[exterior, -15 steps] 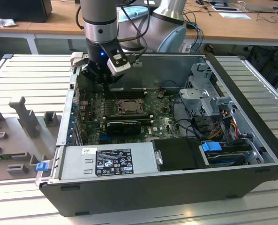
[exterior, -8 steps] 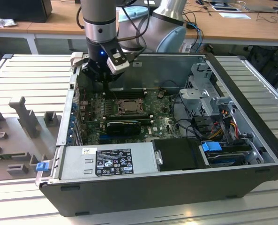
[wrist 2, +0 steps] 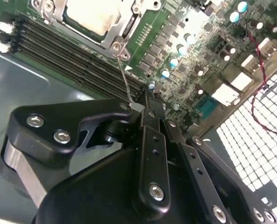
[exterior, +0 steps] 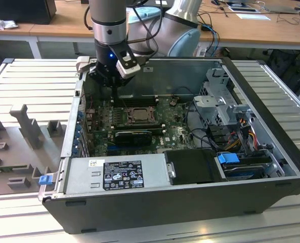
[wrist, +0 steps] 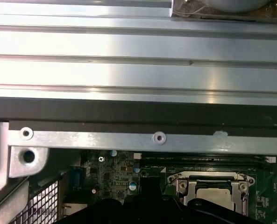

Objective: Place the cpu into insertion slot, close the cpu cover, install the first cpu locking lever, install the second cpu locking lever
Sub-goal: 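Install the first cpu locking lever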

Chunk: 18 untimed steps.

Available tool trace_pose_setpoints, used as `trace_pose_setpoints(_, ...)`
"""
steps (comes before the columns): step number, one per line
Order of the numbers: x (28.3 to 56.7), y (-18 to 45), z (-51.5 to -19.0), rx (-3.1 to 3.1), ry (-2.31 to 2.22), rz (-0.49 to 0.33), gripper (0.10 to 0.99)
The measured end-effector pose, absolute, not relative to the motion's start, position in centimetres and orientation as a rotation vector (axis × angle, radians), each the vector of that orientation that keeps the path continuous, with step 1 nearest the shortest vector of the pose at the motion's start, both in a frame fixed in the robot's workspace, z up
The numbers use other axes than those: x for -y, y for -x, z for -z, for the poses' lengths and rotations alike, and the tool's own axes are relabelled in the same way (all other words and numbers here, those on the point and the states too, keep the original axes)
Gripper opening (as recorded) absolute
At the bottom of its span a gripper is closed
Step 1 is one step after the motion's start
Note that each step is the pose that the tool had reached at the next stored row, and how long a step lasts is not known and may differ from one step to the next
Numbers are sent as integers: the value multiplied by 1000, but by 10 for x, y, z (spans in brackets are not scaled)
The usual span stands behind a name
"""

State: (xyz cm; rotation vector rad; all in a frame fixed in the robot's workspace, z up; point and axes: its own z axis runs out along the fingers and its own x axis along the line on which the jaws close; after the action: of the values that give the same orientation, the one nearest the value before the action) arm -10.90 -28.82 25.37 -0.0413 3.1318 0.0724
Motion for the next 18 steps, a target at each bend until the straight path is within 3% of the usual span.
trace_pose_setpoints(13, 287, 49, -251, -3141, 40, -67, 106)
trace_pose_setpoints(18, 287, 46, -247, -3139, 40, -129, 106)
